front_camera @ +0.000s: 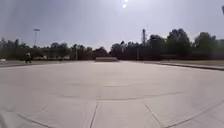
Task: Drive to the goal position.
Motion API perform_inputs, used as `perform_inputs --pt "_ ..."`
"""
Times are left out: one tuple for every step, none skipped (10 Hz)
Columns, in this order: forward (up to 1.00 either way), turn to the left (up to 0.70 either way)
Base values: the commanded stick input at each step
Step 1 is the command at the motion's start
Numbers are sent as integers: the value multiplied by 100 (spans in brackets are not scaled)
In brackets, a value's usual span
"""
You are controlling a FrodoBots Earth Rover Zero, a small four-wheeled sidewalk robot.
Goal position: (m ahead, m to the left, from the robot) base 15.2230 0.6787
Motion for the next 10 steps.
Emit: perform_inputs --pt "100 0" --pt "100 0" --pt "100 0" --pt "100 0" --pt "100 0" --pt "100 11" --pt "100 31" --pt "100 28" --pt "100 6" --pt "100 0"
